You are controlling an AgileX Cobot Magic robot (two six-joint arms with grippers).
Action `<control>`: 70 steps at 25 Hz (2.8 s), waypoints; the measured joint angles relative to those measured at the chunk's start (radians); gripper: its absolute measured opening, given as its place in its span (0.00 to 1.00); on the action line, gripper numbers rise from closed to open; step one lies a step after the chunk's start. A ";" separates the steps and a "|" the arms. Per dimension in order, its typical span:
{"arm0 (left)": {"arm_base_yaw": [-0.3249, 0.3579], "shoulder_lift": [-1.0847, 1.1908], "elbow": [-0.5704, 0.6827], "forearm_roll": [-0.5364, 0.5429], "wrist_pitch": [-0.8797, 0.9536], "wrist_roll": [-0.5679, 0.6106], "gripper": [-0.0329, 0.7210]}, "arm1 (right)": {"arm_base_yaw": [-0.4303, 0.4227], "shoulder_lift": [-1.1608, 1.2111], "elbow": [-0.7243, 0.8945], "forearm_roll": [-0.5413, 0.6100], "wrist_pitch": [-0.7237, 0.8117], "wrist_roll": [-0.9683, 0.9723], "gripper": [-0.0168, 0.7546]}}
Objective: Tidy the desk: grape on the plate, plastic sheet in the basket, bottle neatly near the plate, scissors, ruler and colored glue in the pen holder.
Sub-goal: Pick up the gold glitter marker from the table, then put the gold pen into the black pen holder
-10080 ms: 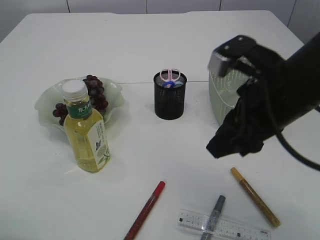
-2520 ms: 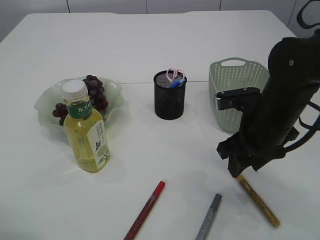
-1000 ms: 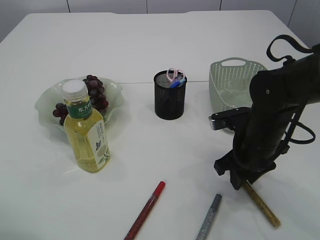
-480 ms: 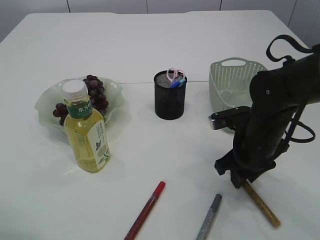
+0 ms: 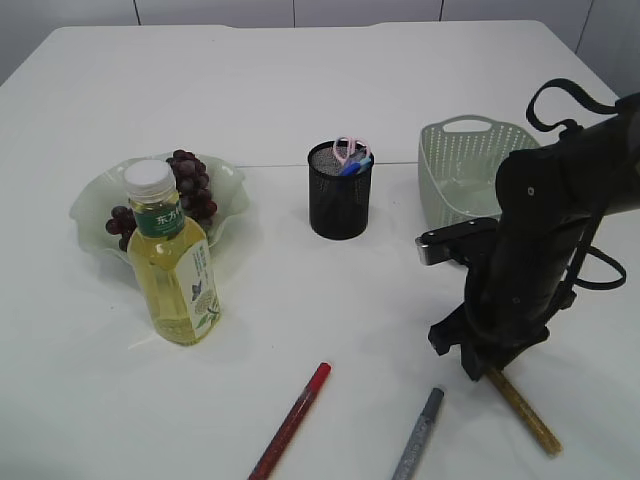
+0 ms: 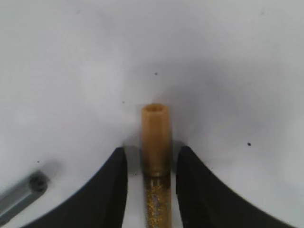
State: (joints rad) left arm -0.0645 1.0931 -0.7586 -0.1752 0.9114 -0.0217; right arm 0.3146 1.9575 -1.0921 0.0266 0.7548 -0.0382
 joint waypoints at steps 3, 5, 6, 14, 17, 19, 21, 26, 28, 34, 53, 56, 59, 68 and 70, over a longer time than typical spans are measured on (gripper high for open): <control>0.000 0.000 0.000 0.000 0.000 0.000 0.70 | 0.000 0.000 0.000 -0.004 0.000 0.000 0.30; 0.000 0.000 0.000 0.000 0.000 0.000 0.70 | 0.000 0.000 0.000 -0.004 0.000 0.000 0.23; 0.000 0.000 0.000 0.000 0.000 0.000 0.70 | 0.000 0.000 0.000 -0.004 0.000 -0.002 0.21; 0.000 0.000 0.000 0.000 0.000 0.000 0.69 | 0.000 0.000 0.000 0.023 0.000 -0.032 0.14; 0.000 0.000 0.000 -0.002 0.000 0.000 0.69 | 0.000 -0.036 0.000 0.120 0.002 -0.128 0.14; 0.000 0.000 0.000 -0.002 0.000 0.000 0.69 | 0.000 -0.083 -0.011 0.216 0.024 -0.223 0.14; 0.000 0.000 0.000 -0.002 0.000 0.000 0.69 | 0.000 -0.123 -0.036 0.350 0.059 -0.341 0.14; 0.000 0.000 0.000 -0.002 0.000 0.000 0.69 | -0.048 -0.164 -0.124 0.718 0.190 -0.655 0.14; 0.000 0.000 0.000 -0.002 0.000 0.000 0.69 | -0.085 -0.164 -0.152 0.850 0.227 -0.752 0.14; 0.000 0.000 0.000 -0.002 0.000 0.000 0.69 | -0.208 -0.155 -0.228 1.138 0.279 -0.977 0.14; 0.000 0.000 0.000 -0.002 0.006 0.000 0.69 | -0.239 0.224 -0.569 1.729 0.265 -1.748 0.14; 0.000 0.000 0.000 -0.002 0.006 0.000 0.69 | -0.239 0.289 -0.635 1.733 0.256 -1.802 0.14; 0.000 0.000 0.000 -0.002 0.008 0.000 0.69 | -0.239 0.337 -0.681 1.735 0.253 -1.851 0.14; 0.000 0.000 0.000 -0.002 0.008 0.000 0.69 | -0.239 0.417 -0.713 1.738 0.253 -1.904 0.20; 0.000 0.000 0.000 -0.002 0.008 0.000 0.69 | -0.239 0.421 -0.713 1.738 0.253 -1.908 0.25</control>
State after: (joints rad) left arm -0.0645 1.0931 -0.7586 -0.1769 0.9191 -0.0217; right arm 0.0753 2.3784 -1.8046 1.7643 1.0074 -1.9463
